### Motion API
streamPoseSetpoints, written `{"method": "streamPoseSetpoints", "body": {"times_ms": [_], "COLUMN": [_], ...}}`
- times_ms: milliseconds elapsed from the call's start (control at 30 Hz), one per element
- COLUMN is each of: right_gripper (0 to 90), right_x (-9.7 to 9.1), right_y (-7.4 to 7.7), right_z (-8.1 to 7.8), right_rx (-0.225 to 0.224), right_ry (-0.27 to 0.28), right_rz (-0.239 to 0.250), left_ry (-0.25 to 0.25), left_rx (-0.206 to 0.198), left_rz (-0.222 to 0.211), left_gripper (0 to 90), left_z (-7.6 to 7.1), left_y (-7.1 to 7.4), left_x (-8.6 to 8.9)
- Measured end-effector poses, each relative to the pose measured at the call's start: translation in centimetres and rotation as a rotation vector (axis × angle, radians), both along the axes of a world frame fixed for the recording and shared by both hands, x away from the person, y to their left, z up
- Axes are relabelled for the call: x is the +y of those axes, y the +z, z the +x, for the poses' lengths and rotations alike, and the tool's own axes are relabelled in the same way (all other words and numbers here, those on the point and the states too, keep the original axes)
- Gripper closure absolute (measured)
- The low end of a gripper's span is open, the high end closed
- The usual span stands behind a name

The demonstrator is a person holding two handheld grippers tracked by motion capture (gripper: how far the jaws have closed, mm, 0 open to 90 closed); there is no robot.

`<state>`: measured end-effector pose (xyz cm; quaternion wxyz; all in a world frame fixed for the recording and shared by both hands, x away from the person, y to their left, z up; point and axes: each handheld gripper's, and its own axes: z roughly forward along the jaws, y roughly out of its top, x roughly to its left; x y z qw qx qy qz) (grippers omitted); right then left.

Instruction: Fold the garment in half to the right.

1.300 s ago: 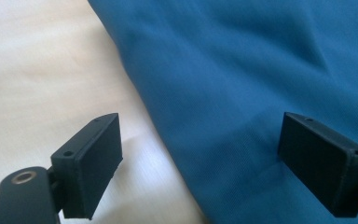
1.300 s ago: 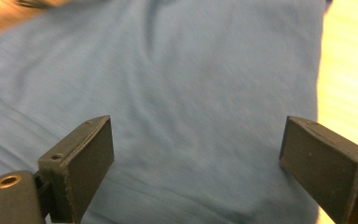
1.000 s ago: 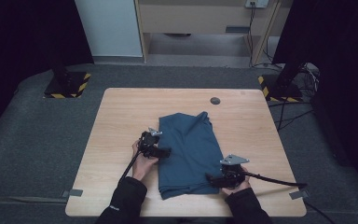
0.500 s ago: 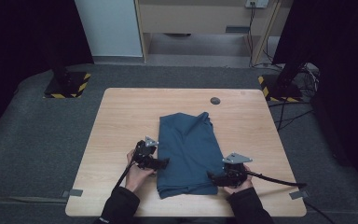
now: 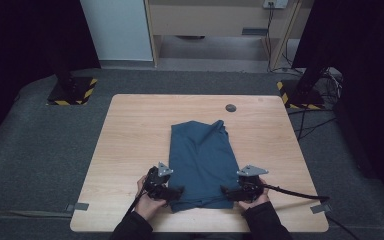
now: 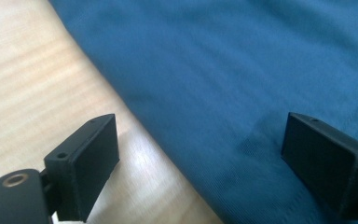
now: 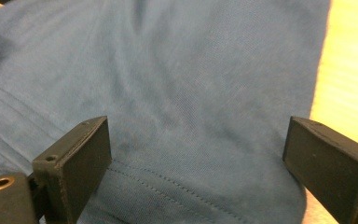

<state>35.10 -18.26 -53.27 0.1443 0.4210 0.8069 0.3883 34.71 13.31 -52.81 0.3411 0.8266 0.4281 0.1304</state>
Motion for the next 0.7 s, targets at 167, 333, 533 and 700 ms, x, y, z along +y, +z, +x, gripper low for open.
{"method": "streamPoseSetpoints", "body": {"times_ms": [167, 333, 533, 700], "right_gripper": [8.0, 8.0, 7.6, 7.2], "right_x": [0.2, 0.4, 1.9, 2.4], "right_y": [-0.3, -0.4, -0.5, -0.4], "right_z": [0.0, 0.0, -0.3, -0.5], "right_rx": [0.017, 0.016, 0.002, 0.004], "right_ry": [0.004, -0.006, 0.021, 0.027], "right_rz": [-0.001, 0.018, -0.024, -0.021], "left_ry": [0.007, 0.018, 0.063, 0.062], "left_rx": [-0.017, -0.030, -0.043, -0.054], "left_rz": [-0.009, 0.002, -0.002, -0.007], "left_gripper": [9.6, 9.7, 9.9, 10.0], "left_z": [-0.3, -0.4, -0.8, -1.1], "left_y": [-0.2, -0.3, -0.4, -0.5], "left_x": [0.5, 0.8, 2.0, 2.6]}}
